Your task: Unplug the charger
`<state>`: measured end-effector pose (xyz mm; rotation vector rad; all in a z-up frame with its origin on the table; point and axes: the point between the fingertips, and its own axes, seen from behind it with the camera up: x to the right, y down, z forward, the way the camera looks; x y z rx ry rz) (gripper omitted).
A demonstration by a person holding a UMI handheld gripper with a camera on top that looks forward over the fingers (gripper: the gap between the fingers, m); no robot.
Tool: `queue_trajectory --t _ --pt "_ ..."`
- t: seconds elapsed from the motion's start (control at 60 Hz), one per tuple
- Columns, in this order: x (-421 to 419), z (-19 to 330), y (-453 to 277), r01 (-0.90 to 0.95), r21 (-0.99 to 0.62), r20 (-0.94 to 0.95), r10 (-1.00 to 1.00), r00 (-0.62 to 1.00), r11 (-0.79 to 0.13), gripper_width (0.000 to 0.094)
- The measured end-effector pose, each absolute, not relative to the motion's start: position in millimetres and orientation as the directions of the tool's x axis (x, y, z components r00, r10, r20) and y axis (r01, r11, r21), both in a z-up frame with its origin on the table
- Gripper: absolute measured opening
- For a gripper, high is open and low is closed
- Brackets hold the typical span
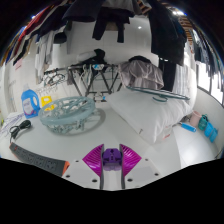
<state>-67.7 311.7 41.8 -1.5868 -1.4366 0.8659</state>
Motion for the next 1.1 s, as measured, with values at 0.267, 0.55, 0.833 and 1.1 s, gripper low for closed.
queue_trajectory --t 0.267,0.55,0.833,1.1 --pt "-35 34 301 0.481 -0.877 0.04 0.994 0.101 -0.014 0.0817" --pt "116 177 254 0.438 -0.899 0.08 0.991 0.107 0.026 0.0849" --pt "280 235 197 0.459 -0.888 0.028 0.994 0.108 -0.025 0.0849" --pt "359 227 193 0.526 -0.85 0.045 0.991 0.125 -0.027 0.0848"
